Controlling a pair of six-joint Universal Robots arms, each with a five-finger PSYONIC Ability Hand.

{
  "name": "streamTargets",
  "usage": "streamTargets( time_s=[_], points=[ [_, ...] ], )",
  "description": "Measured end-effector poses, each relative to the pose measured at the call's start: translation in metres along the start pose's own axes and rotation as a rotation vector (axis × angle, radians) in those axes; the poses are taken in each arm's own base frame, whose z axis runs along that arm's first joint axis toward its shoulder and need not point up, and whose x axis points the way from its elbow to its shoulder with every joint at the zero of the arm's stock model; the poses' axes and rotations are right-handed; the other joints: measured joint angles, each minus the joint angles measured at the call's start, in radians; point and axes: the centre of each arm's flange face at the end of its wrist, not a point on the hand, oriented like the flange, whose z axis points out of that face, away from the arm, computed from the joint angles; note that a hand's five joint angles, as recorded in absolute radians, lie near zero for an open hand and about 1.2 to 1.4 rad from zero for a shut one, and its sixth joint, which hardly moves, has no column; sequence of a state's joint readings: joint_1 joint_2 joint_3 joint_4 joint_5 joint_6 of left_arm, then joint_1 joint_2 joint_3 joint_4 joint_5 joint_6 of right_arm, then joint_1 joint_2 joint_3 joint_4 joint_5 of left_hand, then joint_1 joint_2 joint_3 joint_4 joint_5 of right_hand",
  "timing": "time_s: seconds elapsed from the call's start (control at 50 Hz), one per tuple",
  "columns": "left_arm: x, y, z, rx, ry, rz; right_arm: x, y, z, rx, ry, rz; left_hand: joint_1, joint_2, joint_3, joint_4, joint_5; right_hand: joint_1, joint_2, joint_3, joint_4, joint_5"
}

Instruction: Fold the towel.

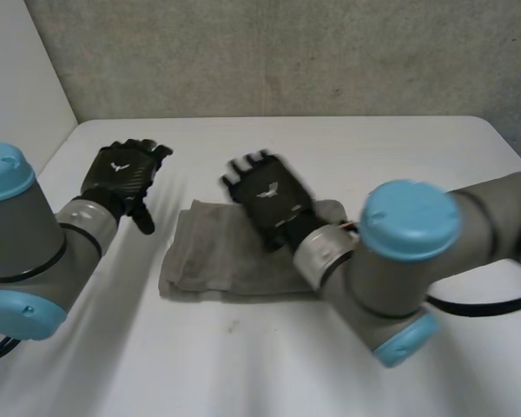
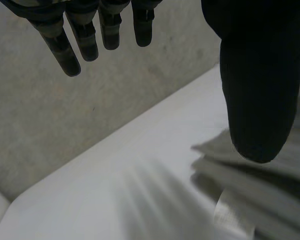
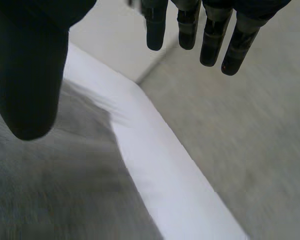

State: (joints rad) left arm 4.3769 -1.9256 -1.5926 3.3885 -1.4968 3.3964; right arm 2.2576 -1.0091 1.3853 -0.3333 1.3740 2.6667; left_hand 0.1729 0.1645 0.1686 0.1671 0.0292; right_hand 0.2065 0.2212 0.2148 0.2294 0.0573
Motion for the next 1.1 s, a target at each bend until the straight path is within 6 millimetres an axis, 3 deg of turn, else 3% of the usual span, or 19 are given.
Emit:
streamTargets(
  time_s=[0.04, 0.06, 0.12, 0.24, 0.32, 0.36, 0.38, 0.4, 0.44, 0.58, 0.62, 0.7, 0.76, 0.78, 0.82, 0.88, 0.92, 1.02, 1.1],
  points=[
    [0.009, -0.005, -0.001, 0.018, 0.024, -0.019, 0.019, 0.006, -0.009, -0.054, 0.058, 0.082, 0.000, 0.000, 0.000, 0.000, 0.000, 0.000, 0.000, 0.000, 0.000, -0.001],
    [0.009, -0.005, -0.001, 0.018, 0.024, -0.019, 0.019, 0.006, -0.009, -0.054, 0.058, 0.082, 0.000, 0.000, 0.000, 0.000, 0.000, 0.000, 0.000, 0.000, 0.000, -0.001],
    [0.024, -0.007, -0.004, 0.029, 0.066, -0.047, 0.039, 0.027, -0.024, -0.161, 0.112, 0.173, 0.000, 0.000, 0.000, 0.000, 0.000, 0.000, 0.000, 0.000, 0.000, -0.001],
    [0.051, 0.007, -0.004, 0.006, 0.131, -0.056, 0.051, 0.062, -0.045, -0.314, 0.144, 0.240, 0.000, 0.000, 0.000, 0.000, 0.000, 0.004, 0.007, 0.005, 0.004, 0.002],
    [0.060, 0.021, 0.000, -0.014, 0.148, -0.048, 0.053, 0.083, -0.055, -0.393, 0.151, 0.258, 0.000, 0.000, 0.000, 0.000, 0.000, 0.227, 0.275, 0.281, 0.267, 0.256],
    [0.063, 0.027, 0.001, -0.022, 0.151, -0.041, 0.053, 0.091, -0.058, -0.420, 0.152, 0.260, 0.000, 0.000, 0.000, 0.000, 0.000, 0.427, 0.523, 0.506, 0.490, 0.464],
    [0.063, 0.029, 0.002, -0.024, 0.151, -0.038, 0.053, 0.094, -0.059, -0.429, 0.152, 0.261, 0.000, 0.000, 0.000, 0.000, 0.000, 0.427, 0.523, 0.506, 0.490, 0.464],
    [0.063, 0.032, 0.003, -0.029, 0.150, -0.030, 0.053, 0.101, -0.060, -0.448, 0.153, 0.258, 0.000, 0.000, 0.000, 0.000, 0.000, 0.651, 0.807, 0.791, 0.777, 0.737],
    [0.063, 0.034, 0.003, -0.033, 0.149, -0.023, 0.054, 0.107, -0.061, -0.461, 0.155, 0.253, 0.000, 0.000, 0.000, 0.000, 0.000, 0.712, 0.917, 0.917, 0.904, 0.855],
    [0.060, 0.034, 0.001, -0.038, 0.142, -0.013, 0.062, 0.108, -0.057, -0.453, 0.171, 0.224, 0.000, 0.000, 0.000, 0.000, 0.000, 0.714, 0.956, 0.965, 0.957, 0.898],
    [0.057, 0.031, -0.002, -0.035, 0.134, -0.011, 0.081, 0.090, -0.046, -0.385, 0.211, 0.147, 0.000, 0.000, 0.000, 0.000, 0.000, 0.714, 0.956, 0.969, 0.960, 0.908],
    [0.050, 0.025, -0.005, -0.025, 0.107, -0.013, 0.086, 0.058, -0.029, -0.280, 0.215, 0.054, 0.000, 0.000, 0.000, 0.000, 0.000, 0.714, 0.956, 0.970, 0.960, 0.914],
    [0.043, 0.021, -0.004, -0.019, 0.079, -0.016, 0.074, 0.036, -0.019, -0.214, 0.183, 0.015, 0.000, 0.000, 0.000, 0.000, 0.000, 0.714, 0.956, 0.970, 0.960, 0.918],
    [0.036, 0.018, -0.004, -0.014, 0.050, -0.020, 0.055, 0.017, -0.010, -0.155, 0.136, -0.011, 0.000, 0.000, 0.000, 0.000, 0.000, 0.724, 0.956, 0.970, 0.960, 0.926],
    [0.031, 0.017, -0.003, -0.011, 0.033, -0.023, 0.040, 0.007, -0.006, -0.123, 0.099, -0.020, 0.000, 0.000, 0.000, 0.000, 0.000, 0.750, 0.956, 0.970, 0.960, 0.929],
    [0.020, 0.014, -0.002, -0.008, -0.006, -0.029, -0.001, -0.011, 0.001, -0.063, -0.002, -0.033, 0.000, 0.000, 0.000, 0.000, 0.000, 0.777, 0.956, 0.970, 0.961, 0.936],
    [0.013, 0.013, 0.000, -0.008, -0.031, -0.033, -0.030, -0.015, 0.001, -0.039, -0.085, -0.034, 0.000, 0.000, 0.000, 0.000, 0.000, 0.777, 0.956, 0.970, 0.961, 0.936],
    [-0.004, 0.014, 0.004, -0.012, -0.078, -0.040, -0.082, -0.007, -0.004, -0.029, -0.258, -0.028, 0.000, 0.000, 0.000, 0.000, 0.000, 0.777, 0.956, 0.971, 0.961, 0.938],
    [-0.014, 0.014, 0.006, -0.012, -0.102, -0.044, -0.100, 0.001, -0.007, -0.035, -0.324, -0.020, 0.000, 0.000, 0.000, 0.000, 0.000, 0.777, 0.956, 0.972, 0.961, 0.938]
  ],
)
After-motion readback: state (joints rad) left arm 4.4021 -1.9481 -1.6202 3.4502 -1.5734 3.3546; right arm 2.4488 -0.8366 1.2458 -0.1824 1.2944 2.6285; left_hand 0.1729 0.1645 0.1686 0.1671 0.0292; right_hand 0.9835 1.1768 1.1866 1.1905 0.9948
